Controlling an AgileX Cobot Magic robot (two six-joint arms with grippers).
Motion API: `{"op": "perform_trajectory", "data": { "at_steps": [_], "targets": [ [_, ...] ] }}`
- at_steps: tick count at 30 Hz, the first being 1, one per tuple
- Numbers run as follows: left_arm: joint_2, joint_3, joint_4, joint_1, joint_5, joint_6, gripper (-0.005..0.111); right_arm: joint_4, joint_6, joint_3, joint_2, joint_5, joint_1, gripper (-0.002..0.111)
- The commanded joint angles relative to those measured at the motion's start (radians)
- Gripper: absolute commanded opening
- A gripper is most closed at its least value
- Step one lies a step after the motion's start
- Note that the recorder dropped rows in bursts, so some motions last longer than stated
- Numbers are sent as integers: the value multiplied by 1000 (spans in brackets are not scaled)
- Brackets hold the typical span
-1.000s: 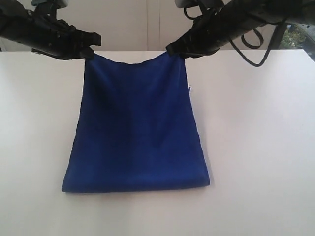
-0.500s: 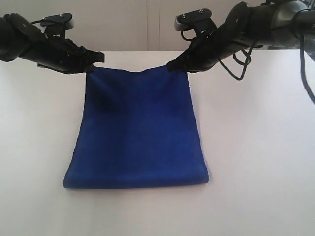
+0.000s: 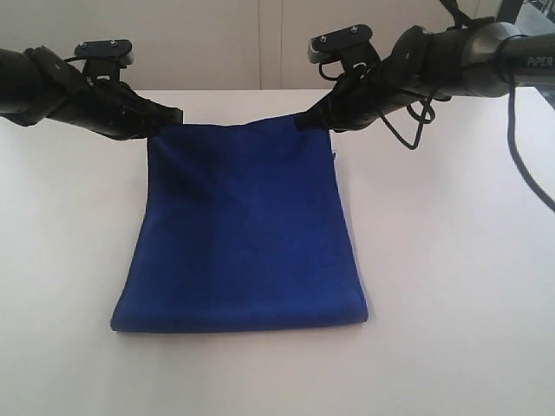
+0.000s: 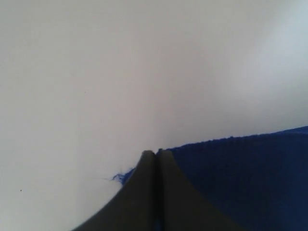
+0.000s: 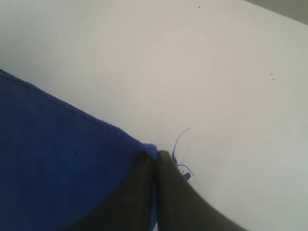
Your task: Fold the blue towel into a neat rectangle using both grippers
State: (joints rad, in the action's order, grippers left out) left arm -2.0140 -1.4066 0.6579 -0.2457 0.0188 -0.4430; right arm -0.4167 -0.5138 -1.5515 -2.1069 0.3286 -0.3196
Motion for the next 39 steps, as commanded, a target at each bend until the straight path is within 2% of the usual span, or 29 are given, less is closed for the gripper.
{"op": "perform_trajectory", "data": {
  "at_steps": [1,2,5,7,9,11,15,20,24,26,33,36,39],
  "targets": [
    [-2,-3,-1,2,-7,-6,28,5,-5,-6,-1,-18,12,16],
    [-2,-3,-1,2,-7,-6,41,5,-5,-6,-1,-18,12,26],
    [-2,-3,-1,2,-7,-6,54,5,-5,-6,-1,-23,12,44],
    [-2,-3,-1,2,-8,-6,57,5,-5,-6,-1,-23,12,54],
    [-2,-3,-1,2,-8,-6,56,5,-5,-6,-1,-21,12,54],
    [-2,-3,-1,2,7,-6,56,5,7,-6,4,-4,12,52],
    [18,-3,-3,4,78,-6,52,8,23,-6,44,83,12,34],
    [67,-3,-29,4,164,-6,28,8,23,-6,94,173,12,11],
    [102,-3,-68,4,261,-6,8,10,23,-6,127,263,12,0],
    [113,-3,-81,4,311,-6,0,10,23,-6,139,299,12,0],
    [142,-3,-91,4,526,-2,0,7,35,-6,163,488,12,0],
    [154,-3,-133,4,607,108,0,7,107,7,189,540,12,0],
    [177,-2,-247,0,683,217,0,7,142,44,235,559,12,0]
  ]
}}
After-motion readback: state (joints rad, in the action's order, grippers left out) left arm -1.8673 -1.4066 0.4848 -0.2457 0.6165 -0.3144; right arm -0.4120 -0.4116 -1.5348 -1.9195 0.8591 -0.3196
